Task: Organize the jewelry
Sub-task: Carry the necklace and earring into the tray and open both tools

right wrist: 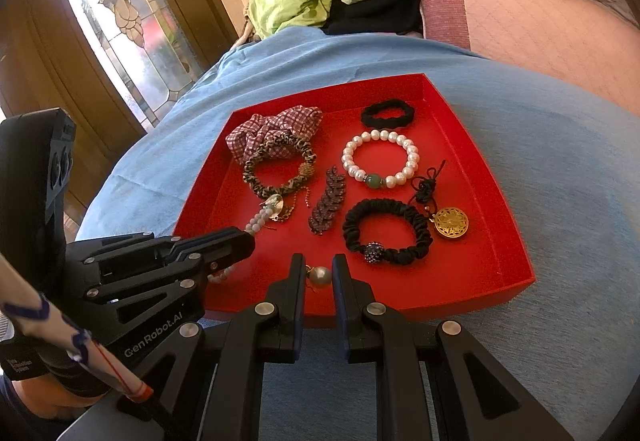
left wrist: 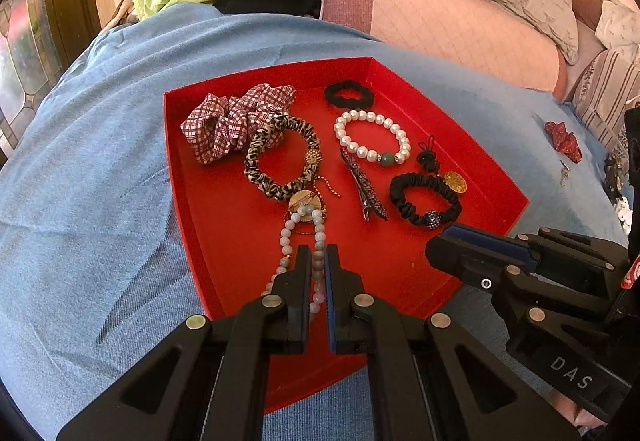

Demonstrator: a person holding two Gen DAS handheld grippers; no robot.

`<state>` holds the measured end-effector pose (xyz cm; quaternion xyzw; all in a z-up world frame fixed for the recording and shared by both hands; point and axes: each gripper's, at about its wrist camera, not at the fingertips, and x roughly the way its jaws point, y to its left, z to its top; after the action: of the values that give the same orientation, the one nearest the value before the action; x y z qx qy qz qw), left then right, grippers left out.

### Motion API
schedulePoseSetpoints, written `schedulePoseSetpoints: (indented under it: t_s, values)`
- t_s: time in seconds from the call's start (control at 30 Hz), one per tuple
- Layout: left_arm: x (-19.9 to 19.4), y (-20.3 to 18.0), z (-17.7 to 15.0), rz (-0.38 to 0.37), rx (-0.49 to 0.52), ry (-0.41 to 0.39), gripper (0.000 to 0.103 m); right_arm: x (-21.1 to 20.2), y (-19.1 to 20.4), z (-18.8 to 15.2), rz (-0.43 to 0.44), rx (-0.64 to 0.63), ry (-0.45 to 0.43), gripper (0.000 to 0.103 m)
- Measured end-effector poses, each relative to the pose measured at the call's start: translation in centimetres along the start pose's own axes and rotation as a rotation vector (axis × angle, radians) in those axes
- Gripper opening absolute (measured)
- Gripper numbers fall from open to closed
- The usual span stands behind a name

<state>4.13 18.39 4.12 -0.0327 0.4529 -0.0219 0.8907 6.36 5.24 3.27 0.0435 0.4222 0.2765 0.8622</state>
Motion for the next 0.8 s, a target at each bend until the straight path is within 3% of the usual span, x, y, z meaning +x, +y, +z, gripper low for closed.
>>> schedulePoseSetpoints:
  t_s: [0.23, 0.43, 0.53, 0.8]
  values:
    - [-0.1, 0.0, 0.0, 0.005, 0.001, -0.003, 0.017, 0.0, 0.0, 0.0, 0.000, 0.001, 0.000, 0.015]
    - [-0.1, 0.1, 0.0, 0.004, 0.001, -0.003, 0.020, 0.0, -0.1, 0.0, -0.001, 0.004, -0.001, 0.015]
    - [-0.1, 0.2, 0.0, 0.009, -0.001, -0.007, 0.028, -0.1, -0.3, 0.0, -0.006, 0.011, -0.001, 0.015]
    - [-0.4, 0.2, 0.1, 0.014, -0.004, -0.014, 0.035, -0.5, -1.0, 0.2, -0.031, 0.033, -0.007, 0.025]
